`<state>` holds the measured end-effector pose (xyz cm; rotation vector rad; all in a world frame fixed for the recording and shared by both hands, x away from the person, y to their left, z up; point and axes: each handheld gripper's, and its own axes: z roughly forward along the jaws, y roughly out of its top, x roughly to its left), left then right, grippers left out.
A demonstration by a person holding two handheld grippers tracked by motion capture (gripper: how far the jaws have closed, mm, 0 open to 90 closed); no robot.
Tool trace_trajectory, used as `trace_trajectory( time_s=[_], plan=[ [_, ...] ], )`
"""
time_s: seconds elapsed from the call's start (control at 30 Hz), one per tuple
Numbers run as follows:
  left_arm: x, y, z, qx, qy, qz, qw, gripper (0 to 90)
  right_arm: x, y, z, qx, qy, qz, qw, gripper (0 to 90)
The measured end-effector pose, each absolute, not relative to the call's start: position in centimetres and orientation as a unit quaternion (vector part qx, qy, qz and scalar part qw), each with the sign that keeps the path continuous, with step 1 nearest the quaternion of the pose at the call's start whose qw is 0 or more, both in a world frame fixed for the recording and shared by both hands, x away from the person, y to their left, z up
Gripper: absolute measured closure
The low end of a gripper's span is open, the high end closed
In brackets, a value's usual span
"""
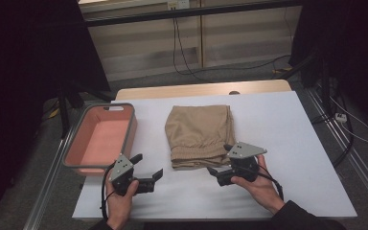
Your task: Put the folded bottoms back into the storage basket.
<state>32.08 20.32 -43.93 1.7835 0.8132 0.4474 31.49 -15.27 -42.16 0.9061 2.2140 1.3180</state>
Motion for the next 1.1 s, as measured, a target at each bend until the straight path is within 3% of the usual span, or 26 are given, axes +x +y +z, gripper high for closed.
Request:
trace_trajectory(
  time_s=[0.47, 0.7, 1.1],
  plan=[
    [32.3, 20.1, -44.0, 0.747, 0.341, 0.184, 0.539, 3.8, 33.6, -13.6, -41.6, 0.291, 0.841, 0.433, 0.143, 7.1],
    [32.2, 20.2, -43.9, 0.749, 0.338, 0.184, 0.54, 3.8, 34.8, -12.1, -41.7, 0.246, 0.872, 0.406, 0.116, 14.2],
    [32.2, 20.2, -43.9, 0.752, 0.333, 0.179, 0.541, 3.8, 38.1, -10.0, -41.8, 0.198, 0.913, 0.336, 0.122, 22.7]
  ],
)
